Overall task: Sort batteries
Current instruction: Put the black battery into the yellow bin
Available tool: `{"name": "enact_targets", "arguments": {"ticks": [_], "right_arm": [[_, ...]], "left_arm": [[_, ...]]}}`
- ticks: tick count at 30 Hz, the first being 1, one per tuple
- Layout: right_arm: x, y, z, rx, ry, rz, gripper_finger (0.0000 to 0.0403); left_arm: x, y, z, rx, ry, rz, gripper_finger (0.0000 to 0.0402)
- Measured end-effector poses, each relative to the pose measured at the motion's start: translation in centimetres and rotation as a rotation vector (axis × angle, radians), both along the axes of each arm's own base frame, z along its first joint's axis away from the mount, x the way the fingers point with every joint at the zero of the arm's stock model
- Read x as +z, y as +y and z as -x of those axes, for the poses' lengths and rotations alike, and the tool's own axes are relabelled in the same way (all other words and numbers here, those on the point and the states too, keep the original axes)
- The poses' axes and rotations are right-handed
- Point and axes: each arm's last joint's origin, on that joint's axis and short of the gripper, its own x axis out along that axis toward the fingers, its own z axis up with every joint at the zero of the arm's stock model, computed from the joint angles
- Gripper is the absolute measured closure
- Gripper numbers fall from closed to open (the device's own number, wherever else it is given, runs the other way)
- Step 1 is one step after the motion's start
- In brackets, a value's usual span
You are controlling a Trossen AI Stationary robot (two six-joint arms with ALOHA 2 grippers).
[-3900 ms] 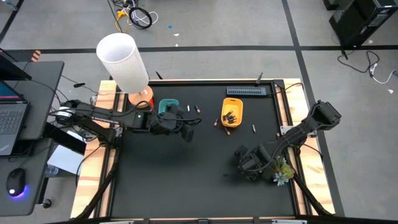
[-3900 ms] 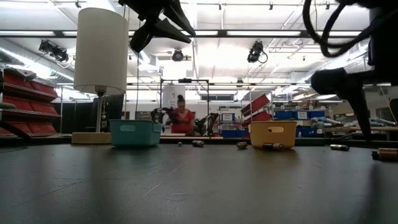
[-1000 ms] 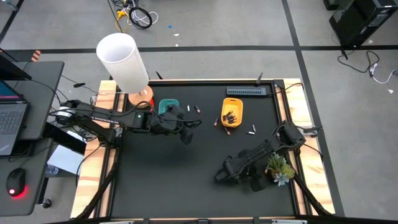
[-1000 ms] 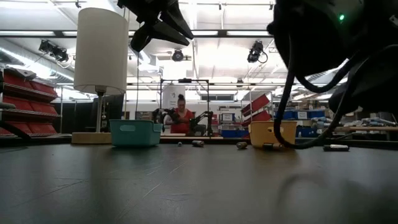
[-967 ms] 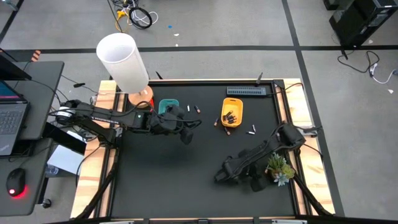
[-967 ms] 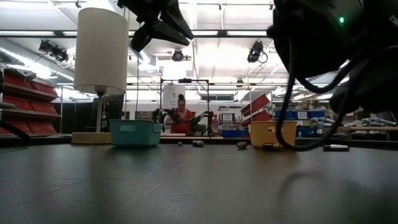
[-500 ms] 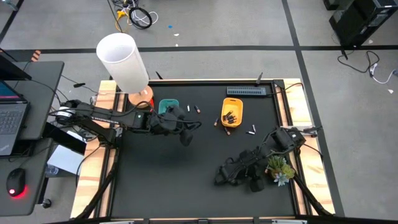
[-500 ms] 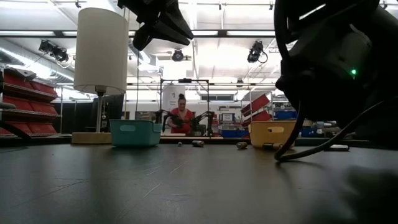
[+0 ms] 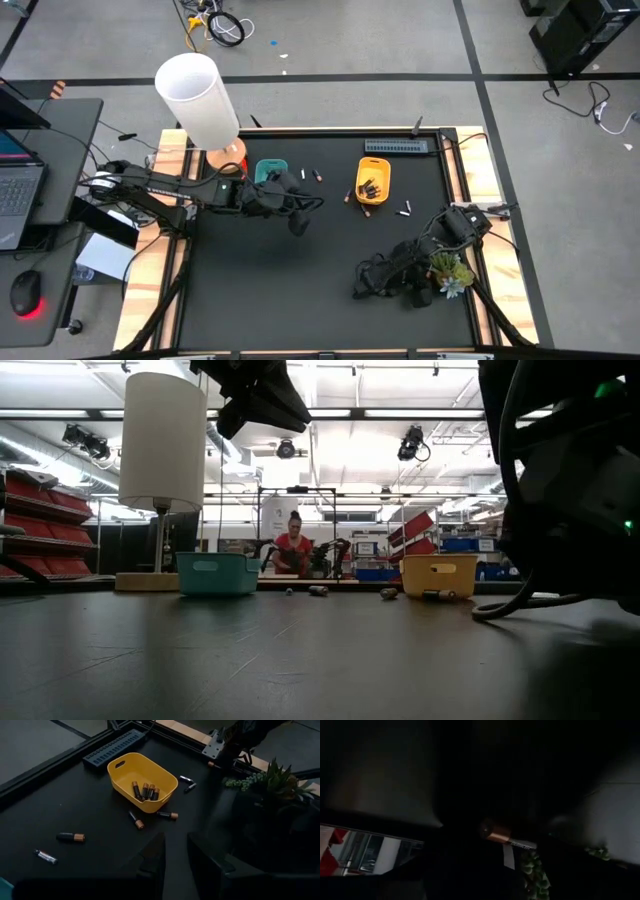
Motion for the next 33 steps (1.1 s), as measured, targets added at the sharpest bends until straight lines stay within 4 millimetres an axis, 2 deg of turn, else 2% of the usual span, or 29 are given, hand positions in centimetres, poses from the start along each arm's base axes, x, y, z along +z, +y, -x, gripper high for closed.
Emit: {"name": "enact_targets", "arguments": {"ticks": [9,14,19,26,33], "right_arm": [[-0.5,0.3,0.4,0.063,-0.040,0.007,0.0133],[-0.5,0.3,0.5,0.089,-0.044,0.019,0.0157],[-0.4,0.4,0.3,0.092,-0.050,0.019,0.0200],[-0.1,0.7,-0.5,0.151,-0.104,-0.005,0.0280],[0.0,-0.3,-1.4,0.154,-0.120,-0.012,0.0354]], "left_arm": [[0.0,0.0,0.0,-0.001,0.000,0.001,0.0311],[0.0,0.0,0.0,-0.001,0.000,0.001,0.0311],[0.0,0.0,0.0,-0.001,0.000,0.001,0.0311],[0.0,0.0,0.0,-0.001,-0.001,0.002,0.0311],[0.0,0.0,0.0,0.000,-0.003,0.005,0.0311]]}}
